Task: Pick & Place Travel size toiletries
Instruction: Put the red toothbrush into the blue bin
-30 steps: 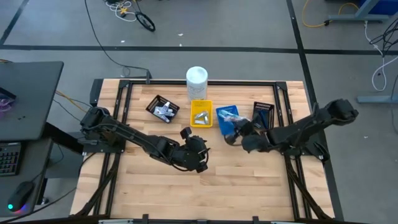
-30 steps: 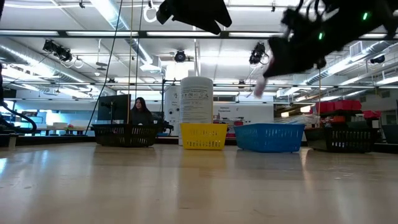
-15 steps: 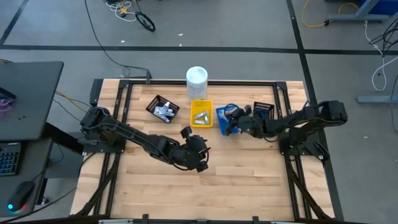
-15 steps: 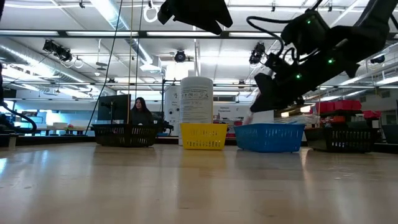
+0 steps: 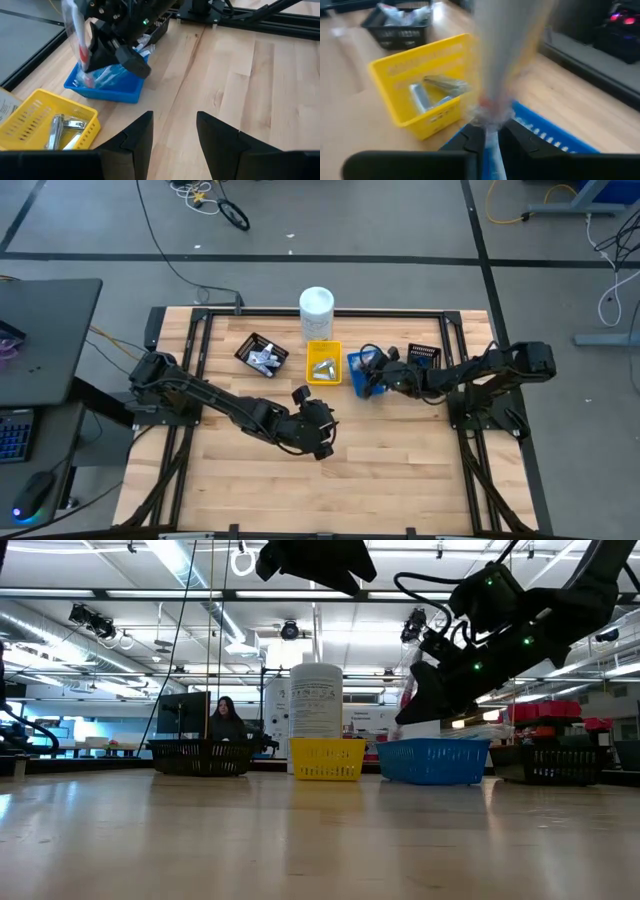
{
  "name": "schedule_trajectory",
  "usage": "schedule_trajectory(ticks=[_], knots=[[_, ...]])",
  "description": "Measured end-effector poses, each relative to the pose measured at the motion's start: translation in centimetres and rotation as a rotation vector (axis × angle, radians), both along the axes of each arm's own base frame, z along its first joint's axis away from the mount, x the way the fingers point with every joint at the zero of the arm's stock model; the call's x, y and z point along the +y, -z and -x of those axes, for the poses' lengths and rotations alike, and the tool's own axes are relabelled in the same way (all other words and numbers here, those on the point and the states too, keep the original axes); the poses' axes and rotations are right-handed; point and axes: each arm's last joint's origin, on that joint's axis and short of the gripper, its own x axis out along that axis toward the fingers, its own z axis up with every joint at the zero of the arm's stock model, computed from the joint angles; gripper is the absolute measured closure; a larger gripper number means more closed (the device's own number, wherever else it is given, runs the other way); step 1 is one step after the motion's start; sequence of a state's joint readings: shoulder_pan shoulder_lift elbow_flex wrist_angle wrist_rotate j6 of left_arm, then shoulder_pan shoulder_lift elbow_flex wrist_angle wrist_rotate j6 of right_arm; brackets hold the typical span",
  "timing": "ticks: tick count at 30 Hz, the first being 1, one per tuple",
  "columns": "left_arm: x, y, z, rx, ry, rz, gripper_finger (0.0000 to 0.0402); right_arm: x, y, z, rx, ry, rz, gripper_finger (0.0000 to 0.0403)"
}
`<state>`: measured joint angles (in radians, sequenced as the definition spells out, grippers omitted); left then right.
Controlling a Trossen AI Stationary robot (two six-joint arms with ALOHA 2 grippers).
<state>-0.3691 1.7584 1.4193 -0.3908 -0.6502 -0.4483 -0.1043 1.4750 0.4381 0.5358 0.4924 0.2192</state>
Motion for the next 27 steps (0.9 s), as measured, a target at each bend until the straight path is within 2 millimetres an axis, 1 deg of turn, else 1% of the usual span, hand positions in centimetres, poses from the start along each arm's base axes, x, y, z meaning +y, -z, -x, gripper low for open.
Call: schedule_trajectory(ticks=[6, 13, 17, 23, 27], knots=[[0.0, 0.0, 0.0, 0.015, 0.024, -0.034, 0.0242, 0.1, 0.0, 0.0, -0.002, -0.019, -0.011, 0.0348], [0.0, 0.0, 0.0, 0.042, 0.064, -0.093, 0.0242, 0.0, 0.2, 0.2, -0.012, 0.041, -0.051, 0.0348], [0.0, 0.0, 0.0, 0.054, 0.083, -0.120, 0.0242, 0.0, 0.4, 0.3, 0.010, 0.064, -0.051, 0.0347], [0.0, 0.0, 0.0, 0.055, 0.083, -0.121, 0.0242, -0.1, 1.0, 0.8, 0.098, 0.105, -0.025, 0.0347], [0.0, 0.0, 0.0, 0.055, 0.083, -0.121, 0.0242, -0.1, 1.0, 0.8, 0.081, 0.100, -0.056, 0.0346]])
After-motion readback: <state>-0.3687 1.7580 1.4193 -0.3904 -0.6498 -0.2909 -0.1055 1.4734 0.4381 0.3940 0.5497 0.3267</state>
